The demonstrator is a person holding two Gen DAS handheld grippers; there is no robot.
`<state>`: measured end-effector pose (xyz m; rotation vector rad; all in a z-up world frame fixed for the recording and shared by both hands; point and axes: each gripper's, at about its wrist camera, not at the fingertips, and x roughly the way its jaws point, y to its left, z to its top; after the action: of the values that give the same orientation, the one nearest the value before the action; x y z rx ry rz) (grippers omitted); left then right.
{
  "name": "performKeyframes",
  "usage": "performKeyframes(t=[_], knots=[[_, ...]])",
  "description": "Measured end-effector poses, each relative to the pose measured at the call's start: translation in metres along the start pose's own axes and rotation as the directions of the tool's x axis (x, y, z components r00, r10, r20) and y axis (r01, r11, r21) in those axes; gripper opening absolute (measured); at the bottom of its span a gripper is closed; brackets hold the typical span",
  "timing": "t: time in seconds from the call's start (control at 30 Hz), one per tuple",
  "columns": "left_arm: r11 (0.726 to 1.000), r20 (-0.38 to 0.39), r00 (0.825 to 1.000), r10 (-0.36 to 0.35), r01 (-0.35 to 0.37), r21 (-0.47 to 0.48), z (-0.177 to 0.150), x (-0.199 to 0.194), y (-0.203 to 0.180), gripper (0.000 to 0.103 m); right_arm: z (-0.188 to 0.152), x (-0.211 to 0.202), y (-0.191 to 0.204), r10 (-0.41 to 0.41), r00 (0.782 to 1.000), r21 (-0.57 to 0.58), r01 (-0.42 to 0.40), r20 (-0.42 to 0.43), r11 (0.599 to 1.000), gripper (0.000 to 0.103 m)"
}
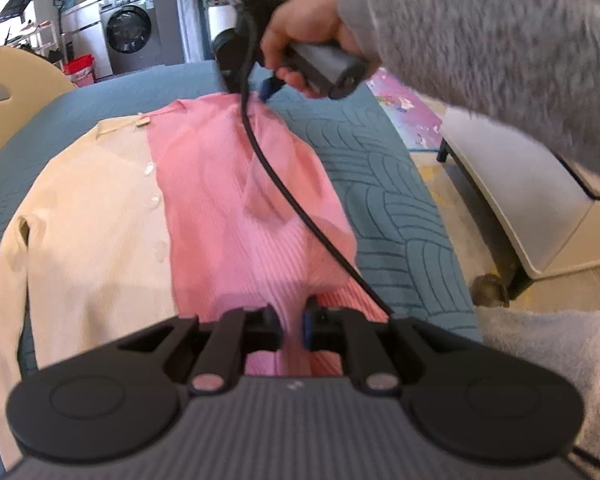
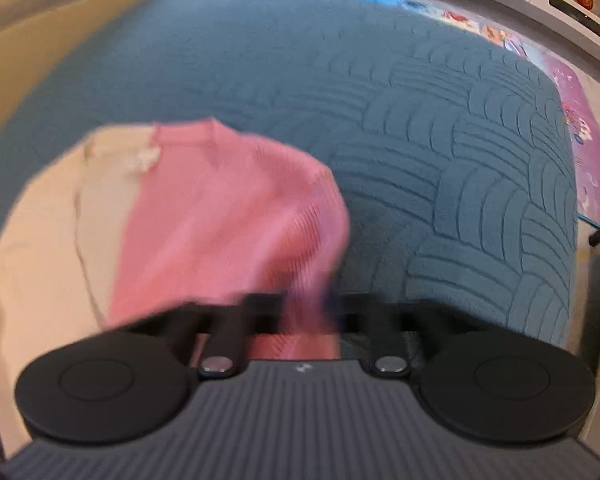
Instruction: Fold clothes
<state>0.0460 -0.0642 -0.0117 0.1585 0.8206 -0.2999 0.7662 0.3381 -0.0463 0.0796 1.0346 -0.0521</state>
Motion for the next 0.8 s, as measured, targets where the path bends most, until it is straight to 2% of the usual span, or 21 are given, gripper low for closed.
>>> performKeyframes(t=[0.1,0.2,0.27,0.33,0.4,0.43,0.47,0.53,0.57,0.6,0.63,0.67,0.73,0.8], knots=[[0.999,0.038,0.999,0.020,-0.019,-0.042,0.004,-0.014,0.009,0.010,0.003,-0.015,0.009,0.038,0.998,-0.013,-0.037,0.049,0.999,0.007],[0.994,0.063,0.997,0.053,-0.046,-0.097,0.006,-0.028,0.020,0.010,0.012,-0.036,0.037,0.129,0.986,-0.065,-0.122,0.109,0.990,0.007],[0.989,0.047,0.997,0.066,-0.059,-0.138,0.006,-0.031,0.027,0.011,0.016,-0.036,0.058,0.139,0.984,-0.124,-0.125,0.111,0.984,0.007],[0.985,0.000,0.998,0.061,-0.061,-0.159,0.004,-0.025,0.032,0.014,0.020,-0.031,0.080,0.131,0.986,-0.179,-0.111,0.105,0.978,0.007],[0.984,-0.073,0.996,0.041,-0.053,-0.171,0.000,-0.011,0.034,0.023,0.021,-0.023,0.092,0.120,0.988,-0.217,-0.097,0.097,0.971,0.007],[0.983,-0.109,0.994,0.031,-0.050,-0.177,-0.001,-0.005,0.035,0.033,0.020,-0.014,0.102,0.103,0.991,-0.243,-0.078,0.090,0.967,0.007],[0.980,-0.160,0.987,0.015,-0.046,-0.192,-0.004,0.005,0.037,0.043,0.016,-0.003,0.110,0.083,0.993,-0.262,-0.059,0.082,0.963,0.009],[0.969,-0.243,0.970,-0.016,-0.045,-0.241,-0.011,0.021,0.044,0.053,0.013,0.011,0.117,0.082,0.995,-0.269,-0.066,0.048,0.961,0.011],[0.966,-0.249,0.968,-0.014,-0.050,-0.252,-0.013,0.022,0.046,0.062,0.010,0.023,0.120,0.098,0.995,-0.270,-0.095,-0.005,0.958,0.014],[0.963,-0.252,0.968,-0.011,-0.058,-0.264,-0.013,0.022,0.048,0.066,0.007,0.032,0.123,0.111,0.993,-0.268,-0.120,-0.047,0.956,0.022],[0.959,-0.253,0.967,-0.006,-0.066,-0.277,-0.013,0.021,0.049,0.075,0.004,0.031,0.124,0.116,0.992,-0.268,-0.124,-0.046,0.955,0.024],[0.954,-0.246,0.969,0.001,-0.074,-0.290,-0.013,0.018,0.051,0.083,0.003,0.028,0.124,0.124,0.992,-0.267,-0.129,-0.034,0.955,0.026],[0.945,-0.215,0.976,0.019,-0.087,-0.315,-0.012,0.010,0.054,0.090,0.002,0.013,0.122,0.161,0.987,-0.257,-0.151,0.019,0.954,0.026],[0.937,-0.186,0.982,0.037,-0.099,-0.335,-0.011,0.002,0.056,0.091,0.003,-0.012,0.115,0.232,0.968,-0.226,-0.206,0.092,0.952,0.032]])
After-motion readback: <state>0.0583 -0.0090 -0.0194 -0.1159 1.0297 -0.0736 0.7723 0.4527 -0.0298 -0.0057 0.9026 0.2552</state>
